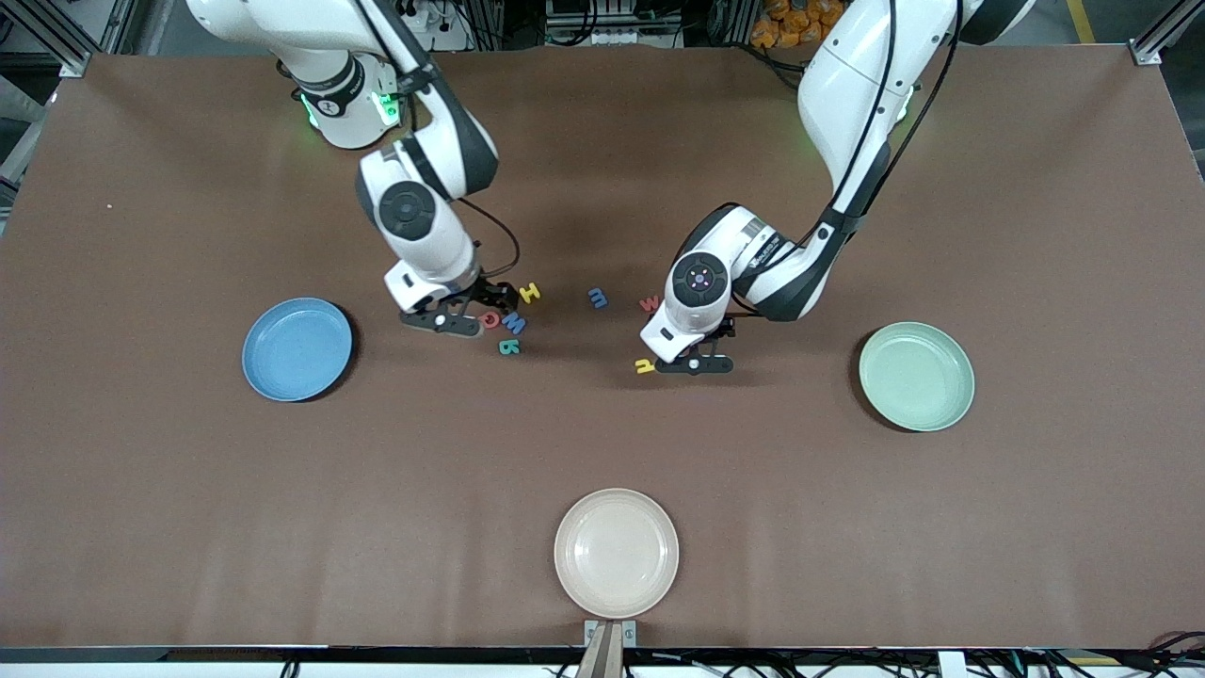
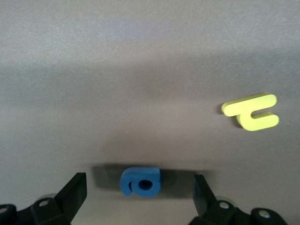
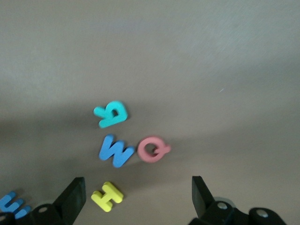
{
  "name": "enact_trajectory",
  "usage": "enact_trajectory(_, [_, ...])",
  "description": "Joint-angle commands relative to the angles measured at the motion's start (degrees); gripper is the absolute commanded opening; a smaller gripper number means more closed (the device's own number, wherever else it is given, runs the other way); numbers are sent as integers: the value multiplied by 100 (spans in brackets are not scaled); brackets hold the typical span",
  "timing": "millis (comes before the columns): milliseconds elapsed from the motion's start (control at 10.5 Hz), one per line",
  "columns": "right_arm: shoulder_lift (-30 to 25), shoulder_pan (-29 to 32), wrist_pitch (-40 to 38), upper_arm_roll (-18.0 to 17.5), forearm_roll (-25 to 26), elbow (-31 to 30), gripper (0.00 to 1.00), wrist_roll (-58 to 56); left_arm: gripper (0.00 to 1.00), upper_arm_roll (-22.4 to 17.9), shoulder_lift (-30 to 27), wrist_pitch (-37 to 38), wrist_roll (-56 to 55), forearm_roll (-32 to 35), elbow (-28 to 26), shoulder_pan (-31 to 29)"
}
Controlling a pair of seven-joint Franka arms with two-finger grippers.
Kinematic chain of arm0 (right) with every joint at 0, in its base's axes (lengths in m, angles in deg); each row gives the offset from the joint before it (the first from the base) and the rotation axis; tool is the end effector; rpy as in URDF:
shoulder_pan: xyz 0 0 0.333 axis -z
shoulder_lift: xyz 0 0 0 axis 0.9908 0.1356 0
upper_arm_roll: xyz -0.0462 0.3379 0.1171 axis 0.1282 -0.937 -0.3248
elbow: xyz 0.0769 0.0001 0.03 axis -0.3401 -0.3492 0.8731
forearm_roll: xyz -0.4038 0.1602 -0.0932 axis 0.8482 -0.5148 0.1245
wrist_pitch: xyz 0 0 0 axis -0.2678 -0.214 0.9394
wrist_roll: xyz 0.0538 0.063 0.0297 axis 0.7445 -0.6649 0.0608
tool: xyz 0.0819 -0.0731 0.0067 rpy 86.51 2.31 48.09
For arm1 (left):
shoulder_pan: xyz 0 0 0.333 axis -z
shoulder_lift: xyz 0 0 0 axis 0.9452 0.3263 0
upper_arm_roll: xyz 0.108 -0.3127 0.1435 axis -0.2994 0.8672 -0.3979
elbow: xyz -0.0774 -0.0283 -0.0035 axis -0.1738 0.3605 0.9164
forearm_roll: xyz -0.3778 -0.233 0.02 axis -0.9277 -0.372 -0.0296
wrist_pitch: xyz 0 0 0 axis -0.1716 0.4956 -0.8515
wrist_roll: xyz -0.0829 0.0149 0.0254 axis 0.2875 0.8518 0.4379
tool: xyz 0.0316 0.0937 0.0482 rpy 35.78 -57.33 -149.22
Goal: Sort uppercase to blue plate, lowercase to green plate
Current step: 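Grasp the blue a with the left gripper while the right gripper grasps the H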
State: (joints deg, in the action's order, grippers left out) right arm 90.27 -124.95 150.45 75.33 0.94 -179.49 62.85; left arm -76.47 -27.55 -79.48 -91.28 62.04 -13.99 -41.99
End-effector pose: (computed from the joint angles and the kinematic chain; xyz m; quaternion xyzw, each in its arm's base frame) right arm 0.5024 0.3507 0.2401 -0.9937 0.1068 0.0322 0.0066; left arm 0.5466 -0.4415 0.1591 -0.9975 0.0207 0.0615 0.0268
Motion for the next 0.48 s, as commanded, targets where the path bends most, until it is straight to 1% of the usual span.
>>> enact_trajectory(0, [299, -67, 492, -150, -67, 22, 100, 359, 100, -31, -393, -921, -190, 187, -809, 22])
enact_trajectory(96, [475, -67, 600, -308, -67, 39, 100, 360, 100, -31, -429, -1013, -181, 187, -908, 22])
enact_trajectory(191, [538, -67, 670, -449, -67, 39, 97, 360, 100, -31, -429, -1014, -181, 187, -917, 13])
enact_trajectory(287, [599, -67, 697, -485, -75, 39, 89, 369, 100, -31, -473, -1006, -181, 187, -926, 13])
enact_trajectory(382, [609, -67, 706, -538, -84, 39, 89, 369, 100, -31, -552, -979, -181, 187, -952, 22])
